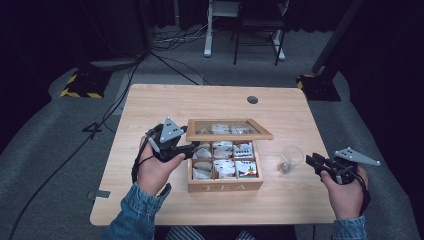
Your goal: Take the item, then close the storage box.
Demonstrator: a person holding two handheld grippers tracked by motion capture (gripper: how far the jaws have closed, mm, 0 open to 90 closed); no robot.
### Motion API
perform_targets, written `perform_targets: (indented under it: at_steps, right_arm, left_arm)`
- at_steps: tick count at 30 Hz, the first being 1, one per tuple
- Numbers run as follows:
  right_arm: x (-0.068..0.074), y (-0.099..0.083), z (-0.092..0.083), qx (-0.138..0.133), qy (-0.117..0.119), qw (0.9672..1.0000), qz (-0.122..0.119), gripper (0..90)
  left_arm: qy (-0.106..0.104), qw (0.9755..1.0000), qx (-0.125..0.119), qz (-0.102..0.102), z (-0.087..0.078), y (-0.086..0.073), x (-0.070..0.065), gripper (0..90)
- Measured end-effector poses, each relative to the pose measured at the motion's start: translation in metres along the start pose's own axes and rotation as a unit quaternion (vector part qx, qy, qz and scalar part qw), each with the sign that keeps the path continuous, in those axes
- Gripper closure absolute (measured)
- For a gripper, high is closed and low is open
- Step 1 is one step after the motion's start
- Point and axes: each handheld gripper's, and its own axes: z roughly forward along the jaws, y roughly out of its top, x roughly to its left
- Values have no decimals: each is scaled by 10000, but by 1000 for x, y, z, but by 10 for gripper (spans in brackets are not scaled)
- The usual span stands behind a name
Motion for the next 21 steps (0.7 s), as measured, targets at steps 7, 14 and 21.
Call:
perform_targets:
  at_steps: [7,14,21]
  right_arm:
    - [-9,-7,-1,71,-65,9999,90,667]
    - [-13,-9,-6,49,-98,9998,166,666]
    - [-22,-14,-2,127,-237,9994,201,639]
  left_arm:
    - [12,10000,11,1,-1,-1,-2,417]
    - [19,10000,32,26,-2,-2,-3,418]
    - [-10,10000,33,-11,-4,-4,-4,419]
